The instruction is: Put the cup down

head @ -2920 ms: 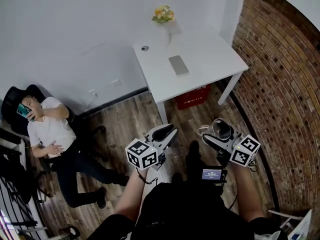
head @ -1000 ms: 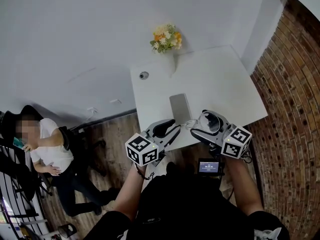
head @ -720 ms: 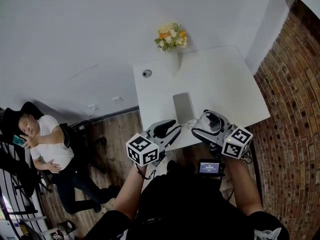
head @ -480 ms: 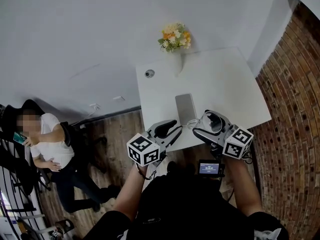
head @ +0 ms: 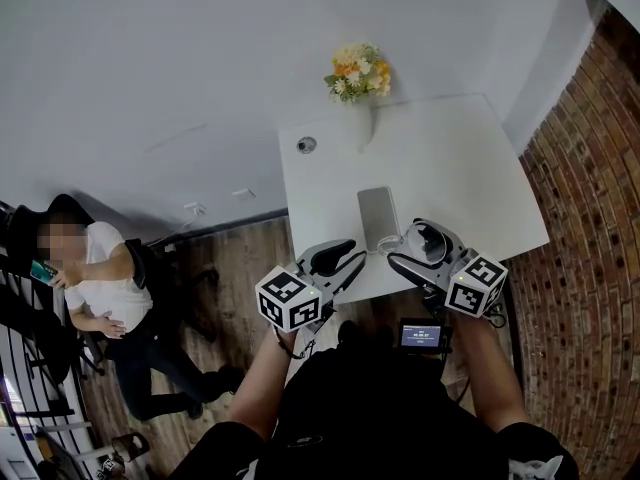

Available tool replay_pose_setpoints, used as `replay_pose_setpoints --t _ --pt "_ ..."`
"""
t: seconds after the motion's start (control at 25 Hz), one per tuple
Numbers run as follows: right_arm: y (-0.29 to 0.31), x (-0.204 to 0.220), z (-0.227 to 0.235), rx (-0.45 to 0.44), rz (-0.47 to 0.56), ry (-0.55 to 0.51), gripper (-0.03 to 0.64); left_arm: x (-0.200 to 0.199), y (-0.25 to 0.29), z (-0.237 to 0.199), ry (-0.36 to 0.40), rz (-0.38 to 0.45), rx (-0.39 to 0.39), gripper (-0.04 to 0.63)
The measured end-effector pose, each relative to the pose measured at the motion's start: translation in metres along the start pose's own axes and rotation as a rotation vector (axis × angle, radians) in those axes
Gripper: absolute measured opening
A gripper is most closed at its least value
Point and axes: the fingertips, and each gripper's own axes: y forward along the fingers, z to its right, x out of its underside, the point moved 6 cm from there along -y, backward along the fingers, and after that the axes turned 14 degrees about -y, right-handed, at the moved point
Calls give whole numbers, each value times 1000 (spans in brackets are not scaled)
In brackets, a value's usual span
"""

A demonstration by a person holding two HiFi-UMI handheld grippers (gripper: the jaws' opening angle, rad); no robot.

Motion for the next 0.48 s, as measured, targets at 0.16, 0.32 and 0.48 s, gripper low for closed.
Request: replay_pose_setpoints --t 0.16,0.32,0.48 --pt "10 7 14 22 -41 -37 440 2 5 2 -15 -13 -2 121" --pt "28 19 32 51 -76 -57 440 9 11 2 -30 -53 -11 121" --pt "50 42 49 70 -106 -63 440 14 7 -6 -57 -70 -56 121"
